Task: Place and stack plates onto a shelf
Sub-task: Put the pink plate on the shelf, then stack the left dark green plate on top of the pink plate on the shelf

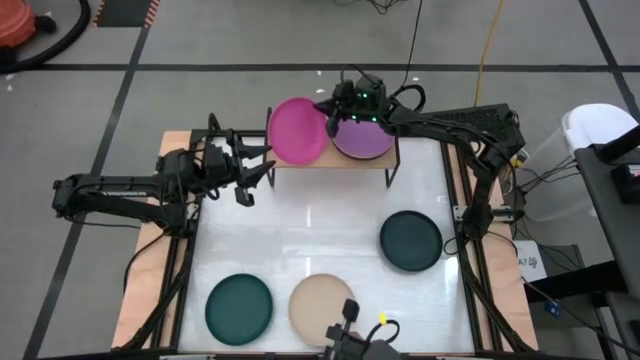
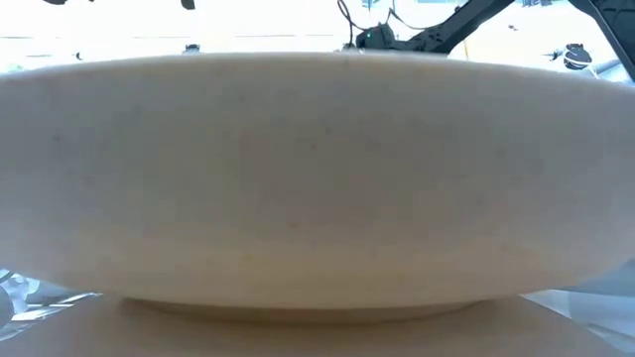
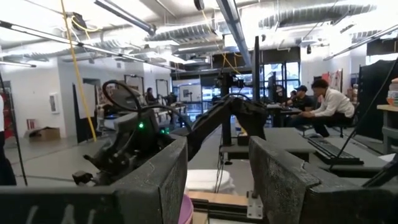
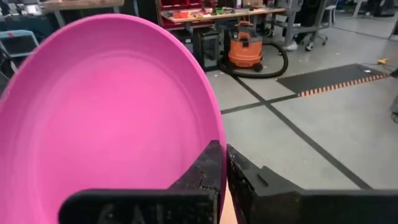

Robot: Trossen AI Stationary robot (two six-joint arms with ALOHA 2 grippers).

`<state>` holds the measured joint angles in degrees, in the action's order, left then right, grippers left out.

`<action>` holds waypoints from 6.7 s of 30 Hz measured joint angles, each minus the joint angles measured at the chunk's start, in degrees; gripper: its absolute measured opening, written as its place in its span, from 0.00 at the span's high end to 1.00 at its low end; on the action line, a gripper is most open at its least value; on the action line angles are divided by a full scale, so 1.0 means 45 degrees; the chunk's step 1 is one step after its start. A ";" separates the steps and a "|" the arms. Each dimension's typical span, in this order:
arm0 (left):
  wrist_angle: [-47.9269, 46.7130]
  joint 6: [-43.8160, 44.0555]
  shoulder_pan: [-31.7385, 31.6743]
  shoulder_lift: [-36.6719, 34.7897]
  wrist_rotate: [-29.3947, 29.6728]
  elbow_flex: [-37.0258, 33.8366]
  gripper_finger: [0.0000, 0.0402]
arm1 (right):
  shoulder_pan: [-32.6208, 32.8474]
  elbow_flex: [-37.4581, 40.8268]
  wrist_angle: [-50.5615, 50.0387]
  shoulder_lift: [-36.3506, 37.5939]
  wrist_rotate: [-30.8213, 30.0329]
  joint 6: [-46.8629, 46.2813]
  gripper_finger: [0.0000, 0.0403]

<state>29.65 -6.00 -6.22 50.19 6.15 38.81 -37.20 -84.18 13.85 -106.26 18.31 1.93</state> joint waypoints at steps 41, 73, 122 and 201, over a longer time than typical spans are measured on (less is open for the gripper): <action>-0.1323 0.1355 0.0026 0.0325 0.0002 -0.0007 0.56 | -0.0151 -0.0015 -0.2023 0.2207 0.1522 -0.0193 0.85; 0.0190 0.2129 0.0243 0.3084 -0.0019 -0.0005 0.56 | 0.1852 0.9243 0.1506 1.1547 0.1940 -0.0745 0.85; -1.1298 0.5441 0.4145 0.6146 -0.3770 0.2139 0.56 | 0.3878 1.2777 0.0457 1.5294 0.1899 -0.1260 0.85; -1.6797 0.2282 -0.3625 0.5717 0.2556 1.0763 0.98 | 0.3869 1.4258 0.1948 1.5446 0.1526 -0.1277 0.85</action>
<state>-45.94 4.27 -22.53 75.92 17.65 87.24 -19.79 -20.02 22.61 -36.76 25.17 -3.81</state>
